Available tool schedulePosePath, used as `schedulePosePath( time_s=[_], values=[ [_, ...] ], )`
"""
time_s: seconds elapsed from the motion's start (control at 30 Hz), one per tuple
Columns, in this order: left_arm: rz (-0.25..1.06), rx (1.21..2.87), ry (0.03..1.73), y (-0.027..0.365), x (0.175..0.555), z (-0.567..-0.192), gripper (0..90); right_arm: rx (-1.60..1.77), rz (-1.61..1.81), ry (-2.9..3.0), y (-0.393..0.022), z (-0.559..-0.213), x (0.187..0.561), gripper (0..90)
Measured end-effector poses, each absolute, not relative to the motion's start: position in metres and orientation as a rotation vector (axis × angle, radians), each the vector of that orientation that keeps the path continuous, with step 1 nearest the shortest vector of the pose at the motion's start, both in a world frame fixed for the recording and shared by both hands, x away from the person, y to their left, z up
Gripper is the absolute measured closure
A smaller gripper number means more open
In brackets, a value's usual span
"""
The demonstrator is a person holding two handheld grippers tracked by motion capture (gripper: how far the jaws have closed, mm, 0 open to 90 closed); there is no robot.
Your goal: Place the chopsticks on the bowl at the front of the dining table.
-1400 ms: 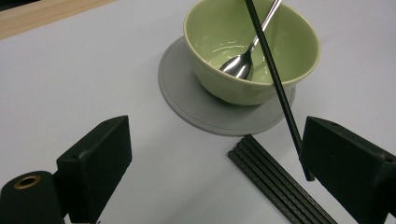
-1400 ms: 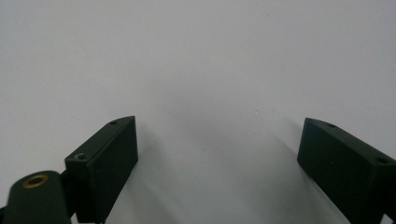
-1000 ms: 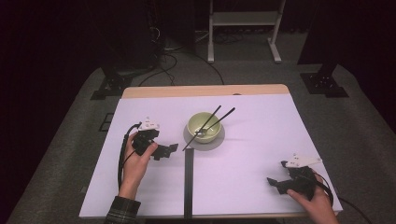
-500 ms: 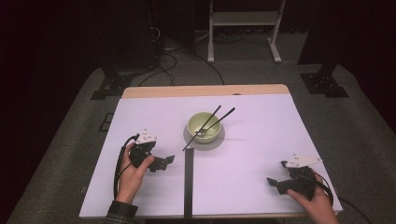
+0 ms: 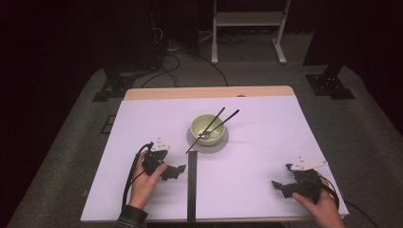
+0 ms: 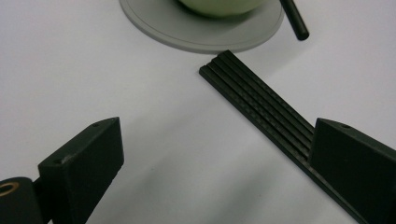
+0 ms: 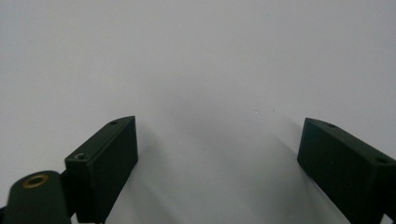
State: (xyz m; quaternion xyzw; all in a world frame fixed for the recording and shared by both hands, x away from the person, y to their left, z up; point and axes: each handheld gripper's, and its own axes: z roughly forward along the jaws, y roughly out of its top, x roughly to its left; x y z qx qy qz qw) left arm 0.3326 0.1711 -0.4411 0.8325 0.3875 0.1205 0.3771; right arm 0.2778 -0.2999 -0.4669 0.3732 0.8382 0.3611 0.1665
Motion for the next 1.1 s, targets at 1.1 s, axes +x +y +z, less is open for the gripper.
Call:
schedulePosePath(
  time_s=[1.1],
  values=[
    [0.350, 2.177, 0.997, 0.151, 0.336, -0.458, 2.1, 1.063, 1.028, 2.387, -0.300, -0.467, 0.278, 10.5]
  ],
)
